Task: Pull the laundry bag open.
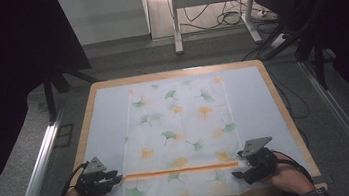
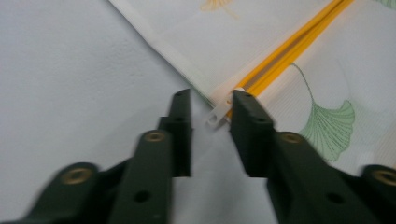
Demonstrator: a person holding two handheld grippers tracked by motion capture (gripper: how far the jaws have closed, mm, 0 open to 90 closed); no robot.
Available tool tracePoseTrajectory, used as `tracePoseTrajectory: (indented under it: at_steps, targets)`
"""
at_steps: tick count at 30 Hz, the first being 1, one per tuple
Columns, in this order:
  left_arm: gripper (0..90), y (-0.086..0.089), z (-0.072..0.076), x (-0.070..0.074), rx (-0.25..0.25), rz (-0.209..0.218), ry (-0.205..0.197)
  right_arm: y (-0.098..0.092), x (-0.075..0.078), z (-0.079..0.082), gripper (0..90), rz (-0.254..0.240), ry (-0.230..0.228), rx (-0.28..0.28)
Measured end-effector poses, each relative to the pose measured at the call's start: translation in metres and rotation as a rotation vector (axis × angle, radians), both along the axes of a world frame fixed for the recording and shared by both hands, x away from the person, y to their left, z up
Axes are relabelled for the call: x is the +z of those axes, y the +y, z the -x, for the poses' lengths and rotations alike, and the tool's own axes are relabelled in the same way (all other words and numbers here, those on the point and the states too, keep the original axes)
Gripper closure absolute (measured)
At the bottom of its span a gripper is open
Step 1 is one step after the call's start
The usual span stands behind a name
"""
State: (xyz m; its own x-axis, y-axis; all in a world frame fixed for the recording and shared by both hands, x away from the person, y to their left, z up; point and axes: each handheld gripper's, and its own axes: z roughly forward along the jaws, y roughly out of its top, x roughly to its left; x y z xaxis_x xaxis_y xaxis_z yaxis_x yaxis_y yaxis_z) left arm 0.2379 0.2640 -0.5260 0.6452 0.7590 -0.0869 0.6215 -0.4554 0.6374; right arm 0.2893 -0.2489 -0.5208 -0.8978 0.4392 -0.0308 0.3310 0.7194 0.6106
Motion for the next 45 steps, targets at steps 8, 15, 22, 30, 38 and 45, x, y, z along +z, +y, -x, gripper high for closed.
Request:
tracePoseTrajectory:
  at_steps: [8,15,22,30,38,45]
  targets:
    - [39.3,-0.001,0.0,0.002,0.021,0.033,-0.034,0.004,0.003,0.002,16.0,0.011,-0.008,0.022]
    - [17.0,-0.009,-0.006,0.006,0.029,0.051,-0.051,0.007,0.015,0.003,10.2,-0.07,-0.024,-0.012]
    - [5.5,-0.015,-0.014,0.015,0.024,0.078,-0.06,0.005,0.022,0.003,3.8,-0.073,-0.052,-0.047]
    - [0.9,-0.011,-0.014,0.01,0.031,0.043,-0.098,-0.008,0.025,0.009,0.6,-0.132,-0.089,-0.166]
    - [0.6,-0.001,-0.01,0.001,0.054,0.042,-0.109,-0.023,0.026,0.018,0.0,-0.158,-0.105,-0.262]
    - [0.8,-0.002,-0.01,0.0,0.05,0.037,-0.106,-0.024,0.022,0.015,0.0,-0.133,-0.104,-0.272]
